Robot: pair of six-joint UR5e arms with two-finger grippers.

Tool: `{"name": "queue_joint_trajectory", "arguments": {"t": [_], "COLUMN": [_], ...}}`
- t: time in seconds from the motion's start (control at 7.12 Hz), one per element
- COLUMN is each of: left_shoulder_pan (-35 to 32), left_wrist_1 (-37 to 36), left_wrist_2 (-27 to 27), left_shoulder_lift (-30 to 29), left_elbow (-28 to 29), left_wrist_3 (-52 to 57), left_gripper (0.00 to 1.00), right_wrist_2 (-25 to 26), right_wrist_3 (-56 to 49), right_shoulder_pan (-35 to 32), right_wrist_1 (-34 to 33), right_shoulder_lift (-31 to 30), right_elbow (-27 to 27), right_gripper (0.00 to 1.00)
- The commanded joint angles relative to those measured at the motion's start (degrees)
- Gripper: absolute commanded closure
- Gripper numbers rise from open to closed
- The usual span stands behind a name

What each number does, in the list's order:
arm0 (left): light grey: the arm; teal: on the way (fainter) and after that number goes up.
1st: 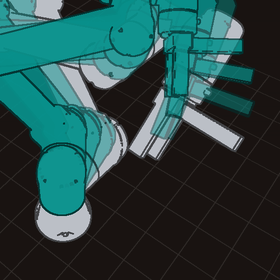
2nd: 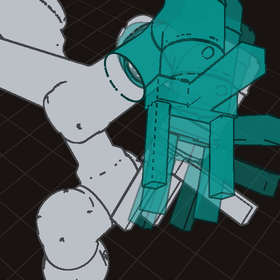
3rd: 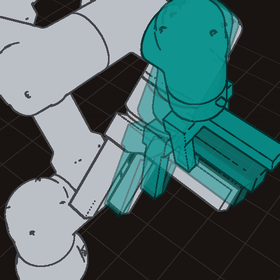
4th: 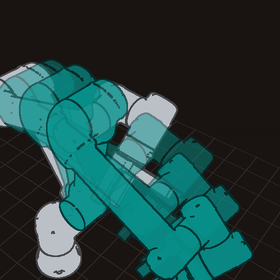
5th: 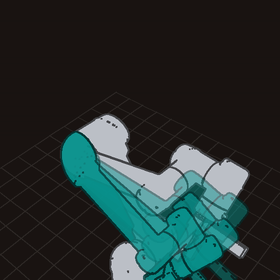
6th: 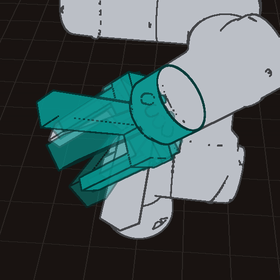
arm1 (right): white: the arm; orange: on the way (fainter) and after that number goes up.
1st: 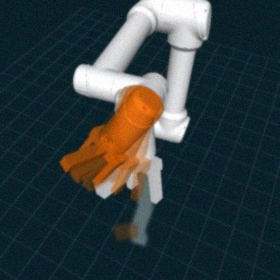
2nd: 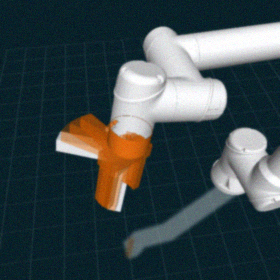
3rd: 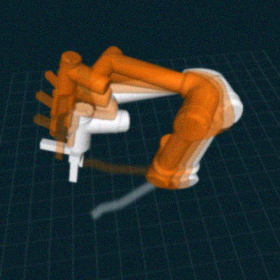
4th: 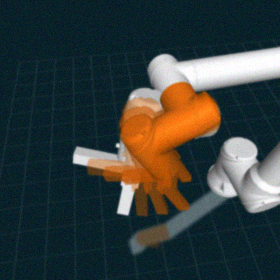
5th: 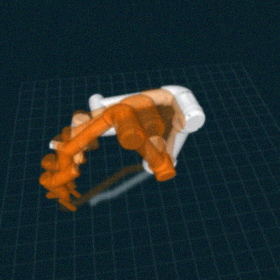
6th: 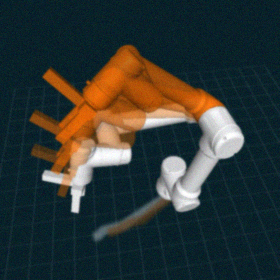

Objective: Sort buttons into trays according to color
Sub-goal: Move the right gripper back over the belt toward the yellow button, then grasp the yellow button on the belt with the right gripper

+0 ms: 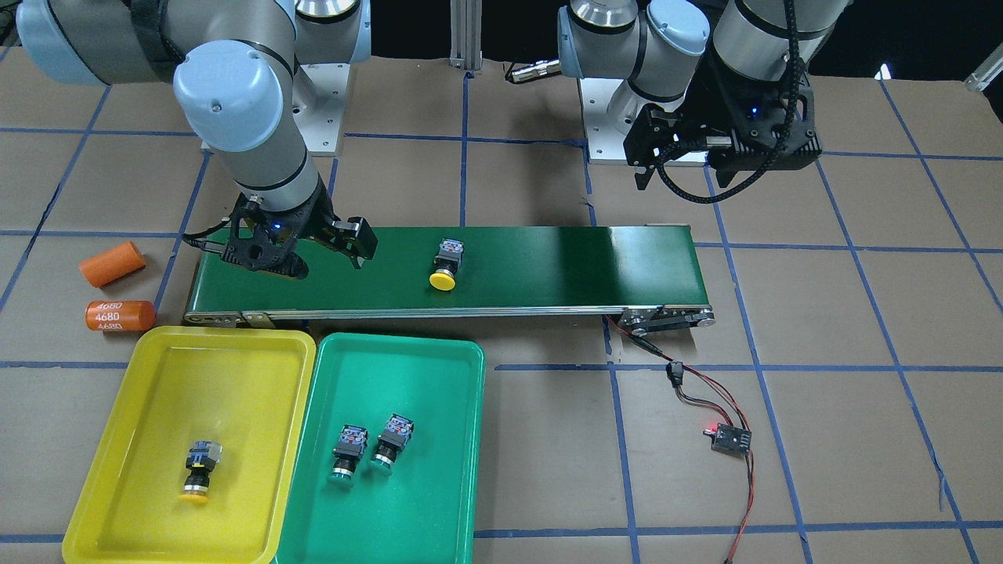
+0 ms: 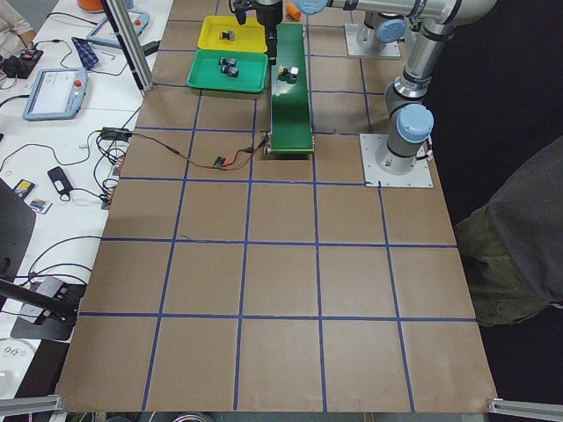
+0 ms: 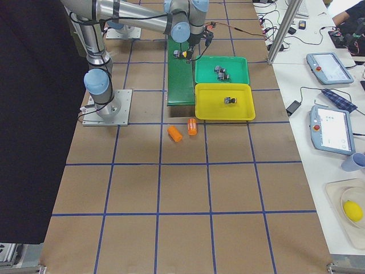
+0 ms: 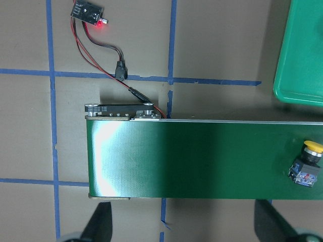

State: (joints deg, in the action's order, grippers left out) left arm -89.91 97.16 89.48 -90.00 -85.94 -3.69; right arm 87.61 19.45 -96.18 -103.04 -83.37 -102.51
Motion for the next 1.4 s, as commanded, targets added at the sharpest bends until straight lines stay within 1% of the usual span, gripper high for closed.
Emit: {"name": "queue_joint_trajectory", "arguments": {"t": [0.0, 0.28, 0.42, 0.56, 0.7, 0.98, 1.26], "left_shoulder_pan": [0.0, 0.0, 0.0, 0.0, -0.1, -0.1, -0.1], "left_wrist_1": [0.0, 0.0, 0.0, 0.0, 0.0, -0.2, -0.2], "left_wrist_2": [-0.2, -0.2, -0.2, -0.3, -0.3, 0.3, 0.3], "left_shoulder_lift": [0.0, 0.1, 0.1, 0.1, 0.1, 0.0, 0.3], "left_elbow": [-0.1, -0.1, -0.1, -0.1, -0.1, -0.4, -0.2], "left_wrist_3": [0.0, 0.0, 0.0, 0.0, -0.1, 0.0, 0.0], "left_gripper": [0.00, 0.00, 0.00, 0.00, 0.00, 0.00, 0.00], "right_wrist_2": [-0.3, -1.1, -1.9, -3.7, -3.8, -4.0, -3.9], "right_wrist_3": [-0.1, 0.2, 0.7, 0.3, 0.5, 2.2, 2.7], "right_shoulder_pan": [1.6, 1.3, 0.6, -0.5, -2.2, -5.1, -5.4], "right_wrist_1": [0.0, -0.1, -0.1, -0.8, -1.0, -5.8, -5.9], "right_shoulder_lift": [-0.2, 0.1, 0.4, 1.4, 2.9, 5.9, 7.8], "right_elbow": [-0.1, -0.4, -1.5, -2.4, -2.4, -2.4, -2.4], "right_gripper": [0.00, 0.00, 0.00, 0.00, 0.00, 0.00, 0.00]}}
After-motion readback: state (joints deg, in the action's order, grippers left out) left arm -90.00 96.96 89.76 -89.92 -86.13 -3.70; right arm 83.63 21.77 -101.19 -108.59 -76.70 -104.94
